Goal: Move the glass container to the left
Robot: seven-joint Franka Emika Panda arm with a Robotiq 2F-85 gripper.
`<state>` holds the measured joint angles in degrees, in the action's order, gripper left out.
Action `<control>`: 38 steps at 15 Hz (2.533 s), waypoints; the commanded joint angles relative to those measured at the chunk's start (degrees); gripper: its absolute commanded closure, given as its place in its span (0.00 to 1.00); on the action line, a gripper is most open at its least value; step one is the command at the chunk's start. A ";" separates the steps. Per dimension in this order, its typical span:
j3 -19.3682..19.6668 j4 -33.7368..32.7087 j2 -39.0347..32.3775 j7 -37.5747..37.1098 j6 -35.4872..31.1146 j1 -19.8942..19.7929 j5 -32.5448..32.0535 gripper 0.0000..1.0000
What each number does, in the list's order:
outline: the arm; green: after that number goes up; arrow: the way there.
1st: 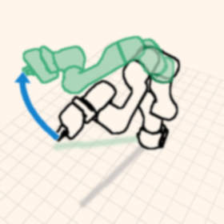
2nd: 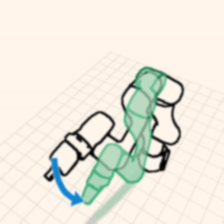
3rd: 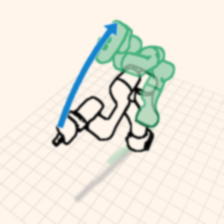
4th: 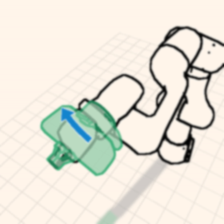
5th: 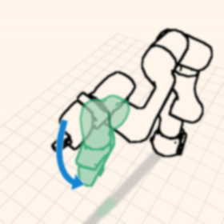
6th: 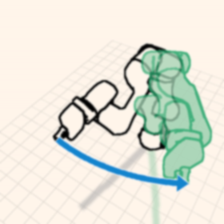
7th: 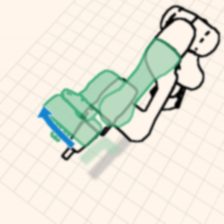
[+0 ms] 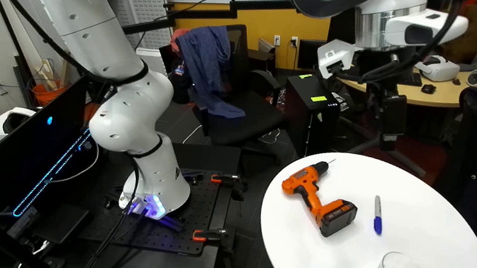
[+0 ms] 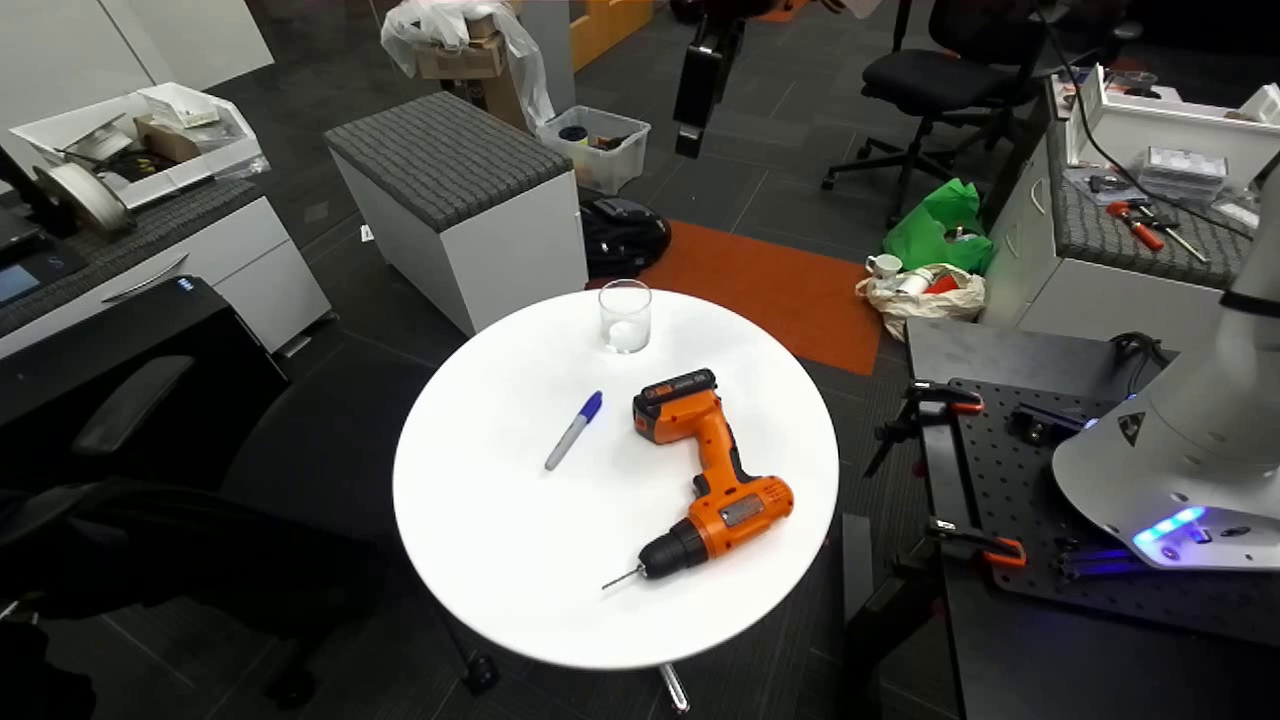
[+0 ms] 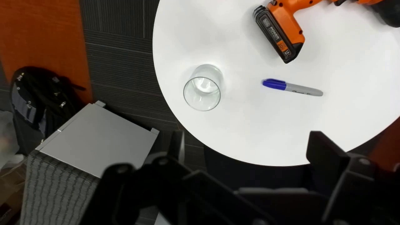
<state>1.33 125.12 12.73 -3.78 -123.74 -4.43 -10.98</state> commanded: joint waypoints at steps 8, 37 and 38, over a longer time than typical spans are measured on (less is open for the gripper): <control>3.47 -7.58 -10.83 2.43 -2.94 -1.21 0.74 0.00; 3.65 -18.75 -33.91 9.86 -0.77 -1.70 6.65 0.00; 3.63 -19.05 -34.52 9.81 -0.79 -1.67 6.64 0.00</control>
<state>5.17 106.16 -21.81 6.08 -124.66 -5.91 -4.26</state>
